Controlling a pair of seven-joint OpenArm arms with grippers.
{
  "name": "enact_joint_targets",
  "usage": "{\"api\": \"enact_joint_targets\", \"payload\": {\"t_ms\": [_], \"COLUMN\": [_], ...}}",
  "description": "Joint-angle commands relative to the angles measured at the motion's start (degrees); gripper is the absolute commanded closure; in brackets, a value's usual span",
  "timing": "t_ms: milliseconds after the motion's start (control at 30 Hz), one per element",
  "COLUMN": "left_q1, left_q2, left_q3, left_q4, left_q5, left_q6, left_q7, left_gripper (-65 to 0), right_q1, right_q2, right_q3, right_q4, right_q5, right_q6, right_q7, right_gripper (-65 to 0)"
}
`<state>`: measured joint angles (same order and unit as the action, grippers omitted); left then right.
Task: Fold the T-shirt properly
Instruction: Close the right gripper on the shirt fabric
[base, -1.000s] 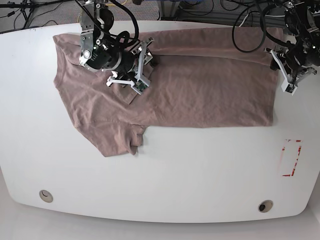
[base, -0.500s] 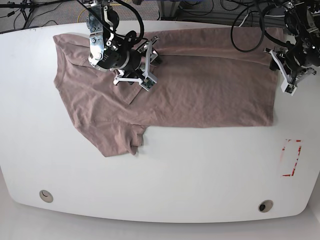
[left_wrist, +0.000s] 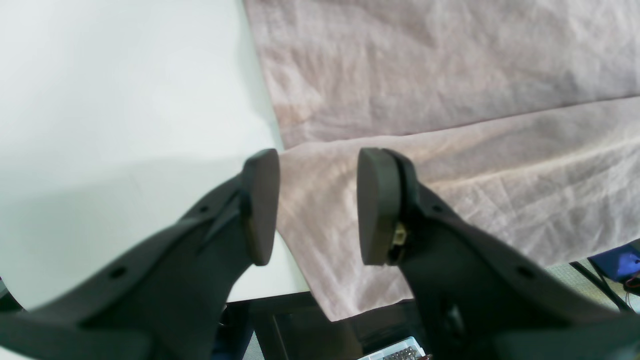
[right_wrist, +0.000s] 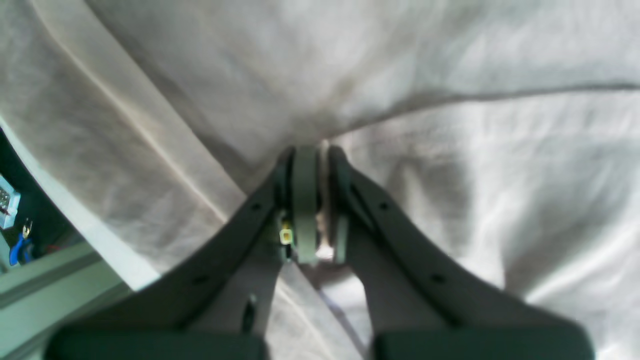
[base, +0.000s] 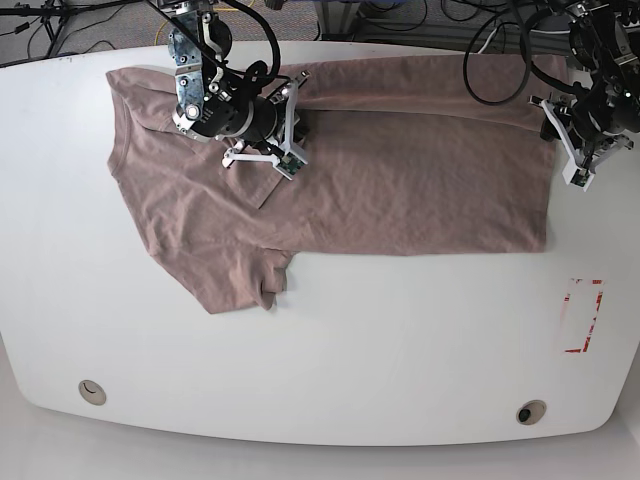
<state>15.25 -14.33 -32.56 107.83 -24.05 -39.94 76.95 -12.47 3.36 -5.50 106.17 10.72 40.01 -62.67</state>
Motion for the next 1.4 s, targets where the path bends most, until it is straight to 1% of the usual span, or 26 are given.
{"api": "enact_joint_targets", "payload": {"t_ms": [0, 300, 600, 700, 800, 1167, 1200, 1267, 1300, 1367], "left_q1": [-0.34, -0.34, -0.17, -0.08, -0.08, -0.08, -0.08, -0.08, -0.08, -0.08], "left_q2": [-0.75, -0.75, -0.84, -1.89, -1.98, -1.98, -1.98, -1.98, -1.98, -1.98], "left_q3": [-0.28, -0.19, -0.19, -0.19, -0.19, -0.19, -0.19, -0.19, -0.19, -0.19], "left_q4": [0.78, 0.78, 0.78, 0.78, 0.78, 0.78, 0.78, 0.78, 0.78, 0.78], "left_q5": [-0.25, -0.25, -0.25, -0.25, -0.25, -0.25, -0.25, -0.25, -0.25, -0.34], "left_q6": [-0.06, -0.06, -0.06, -0.06, -0.06, -0.06, -0.06, -0.06, -0.06, -0.06], "left_q7": [-0.51, -0.51, -0.51, -0.51, -0.51, -0.51, -0.51, -0.51, -0.51, -0.51], "left_gripper": [-24.2, -24.2, -24.2, -24.2, -24.2, -24.2, -24.2, -24.2, -24.2, -24.2], "right_q1": [0.29, 0.65, 3.37, 5.04, 6.1, 7.24, 7.24, 7.24, 7.24, 7.33], "right_q2": [-0.06, -0.23, -0.41, -0.5, -0.5, -0.59, -0.59, -0.59, -0.67, -0.76], "right_q3": [0.09, 0.09, 0.0, 0.0, 0.0, -0.17, -0.17, -0.17, -0.09, 0.0], "right_q4": [2.97, 5.87, 5.87, 5.79, 5.7, 4.91, 4.91, 4.91, 4.91, 4.91], "right_q5": [1.02, 1.19, 1.19, 1.19, 1.19, 1.19, 1.19, 1.19, 1.19, 1.19], "right_q6": [-0.01, -0.01, -0.01, -0.01, -0.01, -0.01, -0.01, -0.01, -0.01, -0.01], "right_q7": [1.18, 1.18, 1.18, 1.18, 1.18, 1.18, 1.18, 1.18, 1.18, 1.18], "right_gripper": [-3.3, -3.3, -3.3, -3.3, -3.3, -3.6, -4.3, -7.8, -11.4, -16.5]}}
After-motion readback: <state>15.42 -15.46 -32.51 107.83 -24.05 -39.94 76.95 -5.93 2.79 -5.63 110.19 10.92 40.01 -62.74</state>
